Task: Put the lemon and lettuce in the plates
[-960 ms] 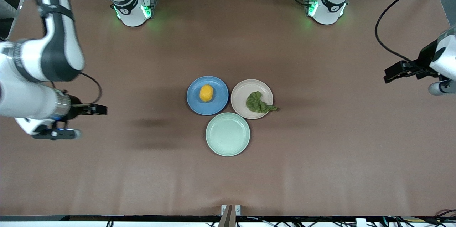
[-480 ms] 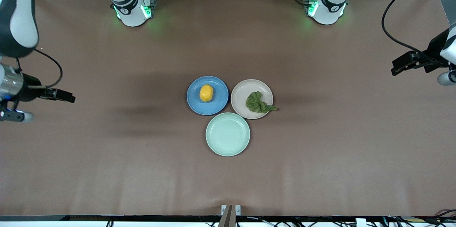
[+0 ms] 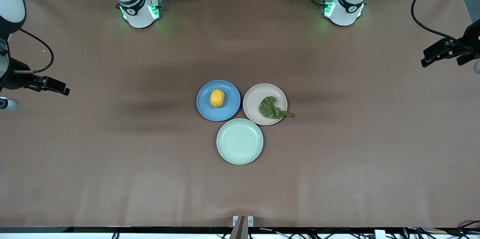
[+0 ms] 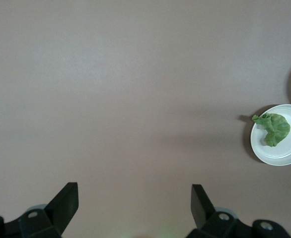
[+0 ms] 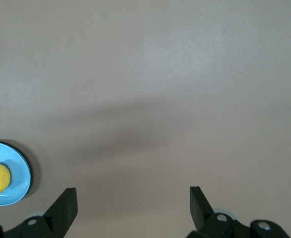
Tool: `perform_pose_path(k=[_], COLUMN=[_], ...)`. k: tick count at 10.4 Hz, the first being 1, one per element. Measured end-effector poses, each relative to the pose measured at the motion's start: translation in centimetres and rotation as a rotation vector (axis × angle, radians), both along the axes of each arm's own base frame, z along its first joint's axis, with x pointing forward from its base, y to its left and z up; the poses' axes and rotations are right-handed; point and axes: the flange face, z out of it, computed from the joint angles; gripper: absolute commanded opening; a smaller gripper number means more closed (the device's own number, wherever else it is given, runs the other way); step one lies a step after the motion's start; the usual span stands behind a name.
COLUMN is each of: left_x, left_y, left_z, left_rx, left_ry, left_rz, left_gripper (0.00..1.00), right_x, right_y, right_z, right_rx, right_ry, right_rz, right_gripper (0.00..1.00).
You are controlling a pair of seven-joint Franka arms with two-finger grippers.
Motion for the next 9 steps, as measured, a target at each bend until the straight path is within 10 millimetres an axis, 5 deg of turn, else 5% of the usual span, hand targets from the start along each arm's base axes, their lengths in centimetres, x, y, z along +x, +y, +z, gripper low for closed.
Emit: perform_pose_path(k=[3, 9], left_x=[-0.1, 0.2], left_y=[-0.1, -1.0], left_z=[0.1, 0.2], left_rx=[-0.007, -0.008], left_ry=[0.0, -0.024], left_rz=[0.0, -0.016], left_gripper=[1.0, 1.0], right_x=[-0.6, -2.2], right_y=[-0.4, -0.7], right_z=[1.1, 7.7], right_rx=[0.0, -0.005], right_ry=[-0.025, -0.149], right_rz=[-0.009, -0.014], right_gripper=[1.0, 1.0])
